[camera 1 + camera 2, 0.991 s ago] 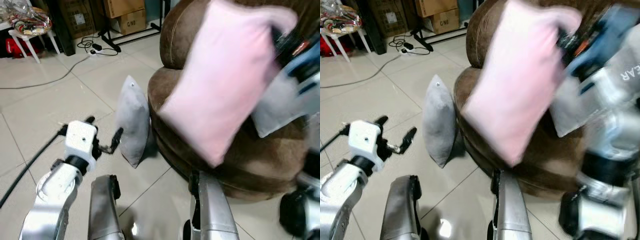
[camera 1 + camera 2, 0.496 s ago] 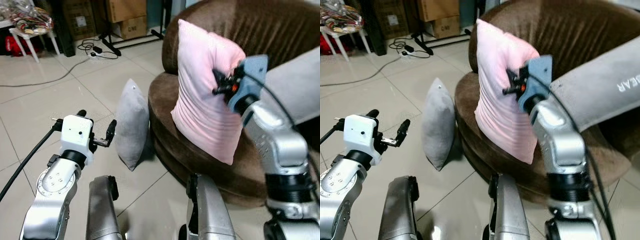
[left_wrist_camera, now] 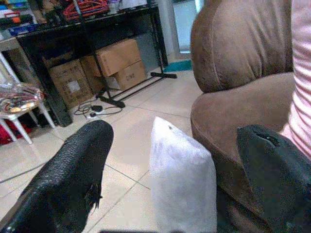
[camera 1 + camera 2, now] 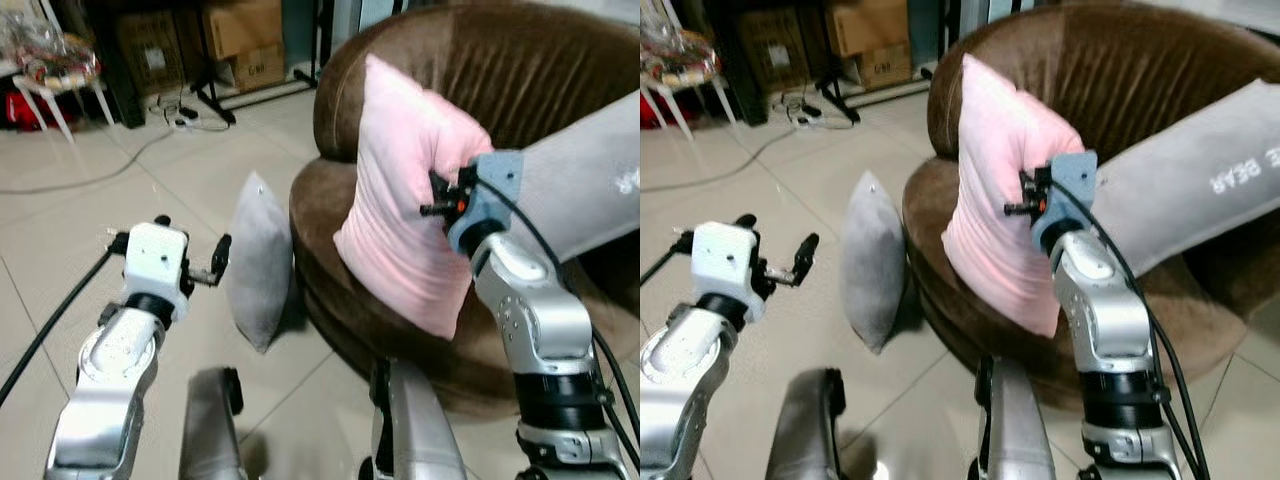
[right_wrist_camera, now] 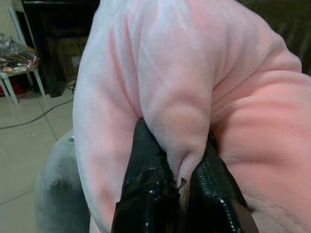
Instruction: Move the pillow to the sofa from floor
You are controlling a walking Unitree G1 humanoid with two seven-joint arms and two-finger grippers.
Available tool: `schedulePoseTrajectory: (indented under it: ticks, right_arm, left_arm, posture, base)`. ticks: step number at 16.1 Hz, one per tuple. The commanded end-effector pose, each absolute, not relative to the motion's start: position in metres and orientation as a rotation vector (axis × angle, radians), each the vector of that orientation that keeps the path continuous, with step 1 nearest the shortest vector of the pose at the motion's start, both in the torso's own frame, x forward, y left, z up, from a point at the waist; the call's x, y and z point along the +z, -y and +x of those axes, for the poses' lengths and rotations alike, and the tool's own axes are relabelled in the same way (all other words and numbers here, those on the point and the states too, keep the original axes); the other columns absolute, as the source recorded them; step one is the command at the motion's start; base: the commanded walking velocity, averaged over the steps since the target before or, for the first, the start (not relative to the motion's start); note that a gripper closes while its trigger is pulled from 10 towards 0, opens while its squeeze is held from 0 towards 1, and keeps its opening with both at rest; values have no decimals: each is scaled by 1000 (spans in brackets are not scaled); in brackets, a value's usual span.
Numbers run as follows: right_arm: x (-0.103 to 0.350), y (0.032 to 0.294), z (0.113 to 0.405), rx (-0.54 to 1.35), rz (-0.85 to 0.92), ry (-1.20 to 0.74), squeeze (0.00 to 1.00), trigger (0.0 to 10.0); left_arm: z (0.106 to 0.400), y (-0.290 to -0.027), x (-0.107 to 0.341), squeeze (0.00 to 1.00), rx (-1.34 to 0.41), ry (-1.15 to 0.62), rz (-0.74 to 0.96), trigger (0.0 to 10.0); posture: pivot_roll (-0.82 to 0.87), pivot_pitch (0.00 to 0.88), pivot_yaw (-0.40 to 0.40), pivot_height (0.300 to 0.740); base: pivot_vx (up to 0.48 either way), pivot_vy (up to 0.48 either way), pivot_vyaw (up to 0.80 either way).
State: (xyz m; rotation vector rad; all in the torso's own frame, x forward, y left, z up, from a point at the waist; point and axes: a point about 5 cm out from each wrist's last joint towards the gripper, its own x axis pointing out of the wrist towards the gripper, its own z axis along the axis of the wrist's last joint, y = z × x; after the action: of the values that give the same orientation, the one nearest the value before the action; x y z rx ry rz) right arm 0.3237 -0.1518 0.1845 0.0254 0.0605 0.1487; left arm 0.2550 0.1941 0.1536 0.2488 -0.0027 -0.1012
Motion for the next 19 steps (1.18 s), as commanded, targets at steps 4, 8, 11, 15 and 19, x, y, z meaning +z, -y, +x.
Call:
schedulePoseTrajectory:
  ticks: [4, 8, 11, 15, 19]
  right_arm:
    - [160, 146, 315, 147, 74, -156, 0, 10000]
    - [148, 143, 307, 145, 82, -187, 0, 10000]
    - [144, 144, 305, 137, 90, -197, 0, 10000]
    - [139, 142, 301, 137, 113, -221, 0, 10000]
    - [138, 142, 298, 134, 128, -229, 0, 10000]
  left_arm:
    - [255, -188, 148, 0, -84, -15, 270, 10000]
    - [252, -186, 144, 0, -100, -44, 260, 10000]
    - [251, -188, 144, 0, -86, -39, 291, 10000]
    - [248, -190, 141, 0, -91, -33, 319, 10000]
    - [248, -188, 140, 0, -94, -25, 318, 10000]
  posture:
    - [-58, 0, -30, 585]
    - [-59, 0, -29, 630]
    - [-62, 0, -26, 655]
    - [-61, 0, -31, 695]
    - [-66, 0, -29, 740]
  base:
    - [0, 0, 0]
    - [0, 0, 0]
    - [0, 0, 0]
    - [0, 0, 0]
    - [0, 0, 0]
